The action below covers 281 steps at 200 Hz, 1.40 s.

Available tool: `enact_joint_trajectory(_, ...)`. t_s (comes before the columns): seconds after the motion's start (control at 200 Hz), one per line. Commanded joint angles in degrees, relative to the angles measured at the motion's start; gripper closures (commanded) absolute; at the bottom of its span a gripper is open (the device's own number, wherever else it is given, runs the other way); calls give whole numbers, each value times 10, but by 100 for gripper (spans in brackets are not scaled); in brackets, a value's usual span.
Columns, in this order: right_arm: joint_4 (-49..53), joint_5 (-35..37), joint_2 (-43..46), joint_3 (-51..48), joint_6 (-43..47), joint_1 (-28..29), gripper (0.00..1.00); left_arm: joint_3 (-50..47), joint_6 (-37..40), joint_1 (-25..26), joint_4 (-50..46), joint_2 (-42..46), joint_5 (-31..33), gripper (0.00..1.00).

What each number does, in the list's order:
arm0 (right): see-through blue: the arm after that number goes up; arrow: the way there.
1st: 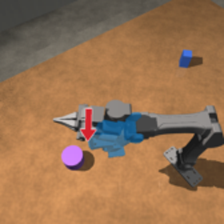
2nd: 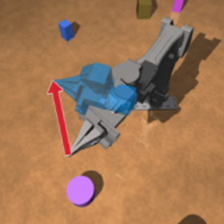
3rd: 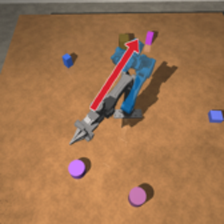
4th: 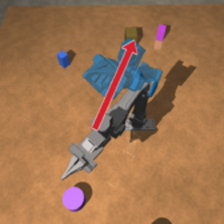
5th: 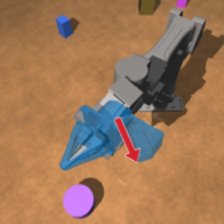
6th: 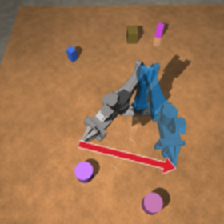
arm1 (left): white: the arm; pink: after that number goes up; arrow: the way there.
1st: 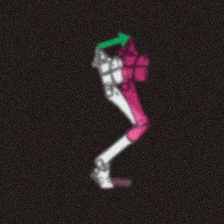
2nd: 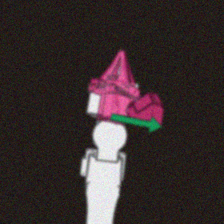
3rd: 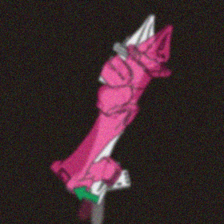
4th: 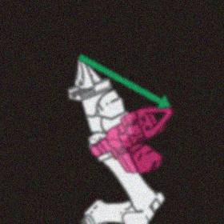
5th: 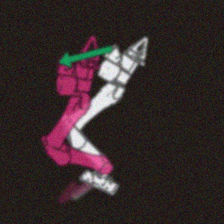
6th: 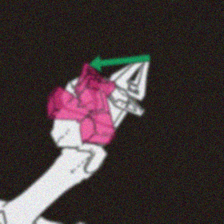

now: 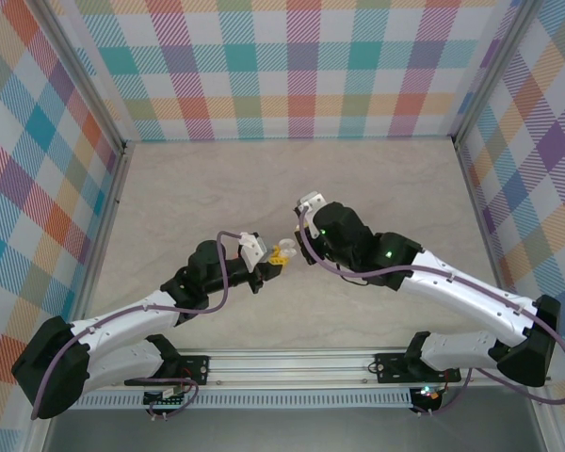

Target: Insert wireless bluetooth earbuds into charging case

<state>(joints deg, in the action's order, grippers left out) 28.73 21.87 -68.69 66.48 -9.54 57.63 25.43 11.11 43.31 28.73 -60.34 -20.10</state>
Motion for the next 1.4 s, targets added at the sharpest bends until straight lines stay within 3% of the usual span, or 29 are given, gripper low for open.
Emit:
enact_joint_trajectory(0.0,-10,17,-3,19,19,11,88,10,-7,-5,55,9,-7,100)
enact_joint_trajectory(0.44,-60,16,27,-4,23,32,89,12,-25,-4,123,-2,-5,100)
enact_joint_trajectory(1.4,-57,-8,-14,-11,43,34,88,28,-31,-4,97,9,10,100)
